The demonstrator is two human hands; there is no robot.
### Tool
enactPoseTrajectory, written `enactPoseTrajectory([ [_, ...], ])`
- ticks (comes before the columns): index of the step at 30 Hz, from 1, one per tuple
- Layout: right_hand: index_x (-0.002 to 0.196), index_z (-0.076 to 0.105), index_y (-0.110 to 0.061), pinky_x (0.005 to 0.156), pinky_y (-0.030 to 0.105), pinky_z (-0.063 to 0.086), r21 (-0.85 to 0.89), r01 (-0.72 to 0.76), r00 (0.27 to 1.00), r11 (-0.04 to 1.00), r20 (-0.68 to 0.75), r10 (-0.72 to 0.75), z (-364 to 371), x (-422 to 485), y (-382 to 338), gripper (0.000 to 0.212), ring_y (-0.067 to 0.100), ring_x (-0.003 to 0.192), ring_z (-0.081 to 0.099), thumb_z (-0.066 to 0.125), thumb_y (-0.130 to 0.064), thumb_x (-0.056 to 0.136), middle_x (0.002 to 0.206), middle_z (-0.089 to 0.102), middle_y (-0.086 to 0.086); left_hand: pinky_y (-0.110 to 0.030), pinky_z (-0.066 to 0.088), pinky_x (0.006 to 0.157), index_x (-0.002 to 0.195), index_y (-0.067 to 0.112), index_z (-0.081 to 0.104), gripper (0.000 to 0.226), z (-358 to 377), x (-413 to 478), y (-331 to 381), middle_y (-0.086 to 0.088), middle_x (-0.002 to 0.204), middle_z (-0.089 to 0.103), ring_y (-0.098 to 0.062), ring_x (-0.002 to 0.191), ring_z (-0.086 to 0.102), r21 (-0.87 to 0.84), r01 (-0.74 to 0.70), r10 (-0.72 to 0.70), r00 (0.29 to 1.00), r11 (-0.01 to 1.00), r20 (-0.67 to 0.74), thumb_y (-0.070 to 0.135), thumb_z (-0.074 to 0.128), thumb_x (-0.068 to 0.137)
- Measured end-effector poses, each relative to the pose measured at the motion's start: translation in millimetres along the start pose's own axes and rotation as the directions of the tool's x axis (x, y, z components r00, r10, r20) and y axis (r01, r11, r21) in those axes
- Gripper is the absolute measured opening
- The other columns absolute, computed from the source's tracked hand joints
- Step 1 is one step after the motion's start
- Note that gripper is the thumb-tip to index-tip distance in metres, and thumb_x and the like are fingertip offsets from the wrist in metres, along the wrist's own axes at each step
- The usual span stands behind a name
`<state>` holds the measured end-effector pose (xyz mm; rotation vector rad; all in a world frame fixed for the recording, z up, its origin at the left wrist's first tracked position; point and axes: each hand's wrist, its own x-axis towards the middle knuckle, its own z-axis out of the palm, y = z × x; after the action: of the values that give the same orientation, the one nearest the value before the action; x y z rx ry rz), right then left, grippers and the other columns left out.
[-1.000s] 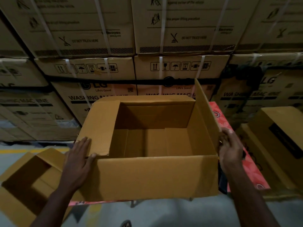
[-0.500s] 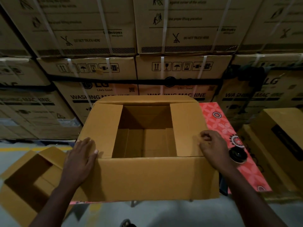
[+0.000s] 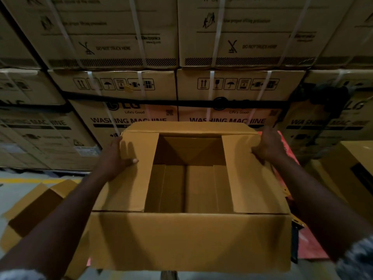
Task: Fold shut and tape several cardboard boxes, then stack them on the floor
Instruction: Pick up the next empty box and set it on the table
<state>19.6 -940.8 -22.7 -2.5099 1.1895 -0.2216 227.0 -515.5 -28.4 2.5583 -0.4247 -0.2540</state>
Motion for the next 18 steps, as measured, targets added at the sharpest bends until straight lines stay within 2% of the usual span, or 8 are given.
enactPoseTrajectory([
  [3,0.112,0.049,-0.006,0.103,0.057,0.046,0.021,-0.108,0.992,0.994,0.072,0.106,-5,34,-13,0.067,0.042,0.119,0.054,0.094,-0.019,0.065,0.124,0.057,0.023,-0.056,0.046,0.101,0.147,0.016,0.04,0.089,-8,53,7,-0.015,0.146,0.046,-0.038,0.133,0.047,-0.105,0.044,-0.04,0.998,0.994,0.037,0.029,0.088,0.073],
  [5,0.079,0.043,-0.004,0.093,0.052,0.054,0.127,-0.202,0.968,0.971,0.176,0.178,-11,42,-21,0.047,0.036,0.094,0.062,0.089,-0.011,0.074,0.088,0.06,0.021,-0.057,0.049,0.099,0.141,0.017,0.044,0.087,-10,89,1,-0.015,0.142,0.049,-0.037,0.126,0.051,-0.207,0.12,-0.103,0.991,0.971,0.089,0.041,0.088,0.07],
  [7,0.069,0.043,-0.005,0.085,0.048,0.055,0.164,-0.222,0.95,0.961,0.257,0.176,-12,50,-26,0.042,0.03,0.081,0.059,0.082,-0.009,0.083,0.083,0.06,0.023,-0.054,0.051,0.096,0.133,0.014,0.05,0.074,-10,113,-1,-0.014,0.133,0.054,-0.034,0.115,0.056,-0.313,0.206,-0.163,0.974,0.927,0.16,0.042,0.085,0.074],
  [9,0.097,0.058,0.004,0.08,0.042,0.054,0.249,-0.223,0.958,0.942,0.236,0.164,-1,59,-23,0.032,0.031,0.091,0.061,0.083,-0.009,0.081,0.115,0.064,0.027,-0.048,0.054,0.088,0.127,0.01,0.055,0.06,-10,126,4,-0.017,0.127,0.058,-0.033,0.106,0.059,-0.4,0.3,-0.227,0.949,0.866,0.219,0.032,0.083,0.079],
  [11,0.137,0.05,-0.006,0.089,0.036,0.048,0.425,-0.225,0.971,0.877,0.171,0.166,17,60,-18,0.07,0.031,0.115,0.056,0.083,-0.001,0.076,0.131,0.057,0.014,-0.042,0.052,0.079,0.129,0.01,0.055,0.052,-2,130,8,-0.014,0.124,0.059,-0.029,0.101,0.059,-0.434,0.297,-0.22,0.951,0.851,0.219,0.025,0.079,0.085],
  [15,0.144,0.046,-0.019,0.093,0.028,0.043,0.655,-0.068,0.991,0.752,-0.04,0.125,40,53,-12,0.085,0.019,0.119,0.051,0.078,0.007,0.069,0.129,0.053,0.0,-0.048,0.056,0.09,0.138,0.026,0.055,0.055,11,129,-2,0.002,0.122,0.065,-0.021,0.104,0.064,-0.643,0.159,-0.153,0.986,0.749,0.065,0.024,0.077,0.088],
  [17,0.142,0.049,-0.023,0.088,0.029,0.05,0.756,-0.046,0.976,0.653,-0.104,0.189,41,54,-10,0.076,0.013,0.111,0.056,0.073,0.008,0.076,0.126,0.057,-0.004,-0.046,0.056,0.089,0.129,0.028,0.063,0.039,11,126,-7,0.002,0.12,0.069,-0.021,0.109,0.066,-0.743,0.134,-0.171,0.985,0.656,0.027,0.041,0.069,0.093],
  [18,0.136,0.054,-0.024,0.085,0.028,0.053,0.806,-0.045,0.968,0.59,-0.11,0.224,39,56,-9,0.066,0.011,0.106,0.061,0.068,0.009,0.081,0.121,0.062,-0.005,-0.044,0.054,0.091,0.121,0.024,0.067,0.036,11,127,-10,0.001,0.114,0.071,-0.021,0.109,0.066,-0.821,0.143,-0.22,0.975,0.553,0.021,0.049,0.062,0.095],
])
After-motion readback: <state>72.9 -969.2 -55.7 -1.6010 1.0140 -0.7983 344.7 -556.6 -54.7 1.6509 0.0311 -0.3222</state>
